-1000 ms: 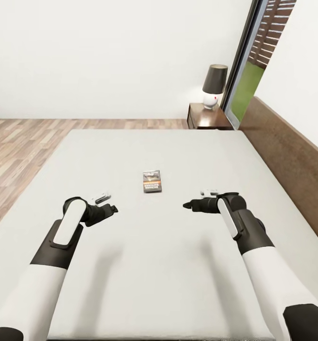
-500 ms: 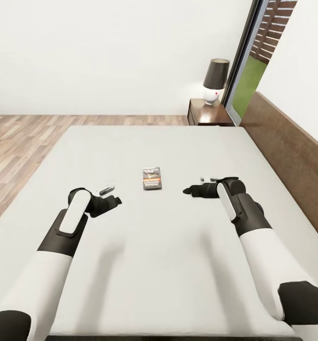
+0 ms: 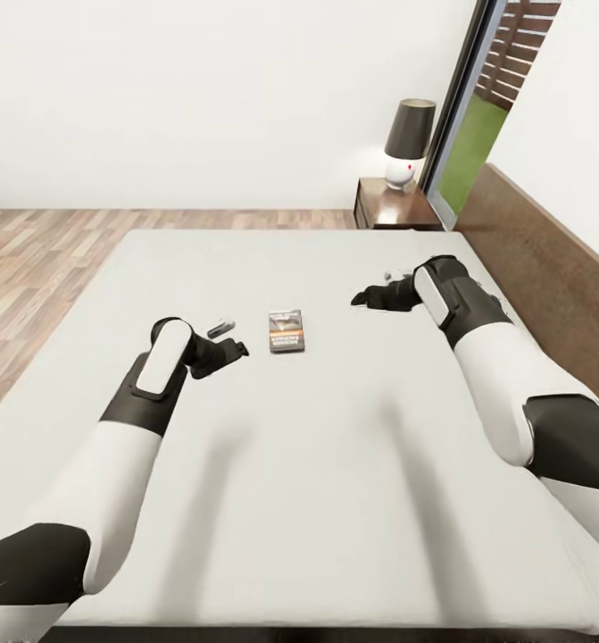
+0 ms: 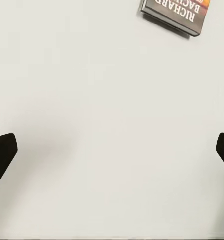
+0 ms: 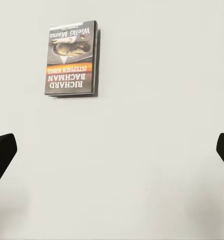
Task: In the bedroom, move the book from the bed onto either nightstand, and place the two sandals side by side next to the bed.
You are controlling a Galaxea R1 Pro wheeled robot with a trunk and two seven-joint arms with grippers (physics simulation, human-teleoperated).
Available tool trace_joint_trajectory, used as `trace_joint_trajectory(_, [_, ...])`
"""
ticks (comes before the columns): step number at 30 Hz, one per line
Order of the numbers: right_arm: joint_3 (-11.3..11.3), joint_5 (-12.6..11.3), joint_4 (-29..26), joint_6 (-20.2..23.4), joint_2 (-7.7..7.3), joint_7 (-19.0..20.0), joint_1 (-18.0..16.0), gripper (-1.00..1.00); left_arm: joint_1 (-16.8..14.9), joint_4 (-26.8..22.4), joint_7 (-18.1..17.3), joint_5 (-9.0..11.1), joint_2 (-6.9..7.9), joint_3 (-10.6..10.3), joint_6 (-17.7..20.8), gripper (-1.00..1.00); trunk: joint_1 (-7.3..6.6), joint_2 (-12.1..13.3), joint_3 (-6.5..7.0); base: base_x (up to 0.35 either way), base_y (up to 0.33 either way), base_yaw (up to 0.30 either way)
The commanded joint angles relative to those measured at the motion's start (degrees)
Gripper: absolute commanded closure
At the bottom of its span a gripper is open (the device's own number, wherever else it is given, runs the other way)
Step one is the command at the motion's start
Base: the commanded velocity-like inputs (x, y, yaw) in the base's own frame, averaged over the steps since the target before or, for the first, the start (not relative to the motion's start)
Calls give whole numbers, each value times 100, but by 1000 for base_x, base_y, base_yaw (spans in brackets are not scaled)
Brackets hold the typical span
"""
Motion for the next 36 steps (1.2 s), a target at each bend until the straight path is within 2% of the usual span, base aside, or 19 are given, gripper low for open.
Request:
trace_joint_trajectory(1, [25, -51, 86, -15, -7, -11, -87, -100, -52, 142, 39, 56, -15, -2, -10, -100, 0, -3, -14, 0, 0, 0])
trace_joint_trajectory(5, [-6, -52, 250, -71, 2, -7, -252, -100, -302, 499, -128, 65, -15, 39, -41, -100, 0, -3, -48, 0, 0, 0])
trace_joint_trajectory(6, [-21, -55, 325, -84, 11, -4, -332, -100, -486, 665, -283, 59, -8, 119, -36, -100, 0, -3, -57, 0, 0, 0])
trace_joint_trajectory(8, [-31, -56, 380, -43, 41, -7, -458, -100, -631, 830, -394, 47, -5, 191, -32, -100, 0, -3, -75, 0, 0, 0])
trace_joint_trajectory(12, [-53, -48, 506, 256, 191, -16, -915, -100, -929, 1153, -502, 13, 18, 267, -28, -100, 0, -3, -110, 0, 0, 0])
trace_joint_trajectory(15, [-48, -28, 658, 461, 290, -90, -1213, -100, -1273, 1336, -544, -18, 66, 286, -18, -100, 0, -3, -137, 0, 0, 0])
trace_joint_trajectory(20, [-36, -7, 727, 527, 325, -336, -1363, -100, -1416, 1406, -560, -22, 92, 297, 32, -100, 0, -3, -181, 0, 0, 0])
trace_joint_trajectory(25, [-12, 33, 769, 554, 296, -879, -1526, -100, -1505, 1401, -577, -5, 62, 284, 168, -100, 0, -3, -226, 0, 0, 0])
trace_joint_trajectory(36, [-3, 33, 724, 585, 133, -1058, -1597, -100, -1611, 1385, -581, 29, 57, 284, 227, -100, 0, -3, -324, 0, 0, 0])
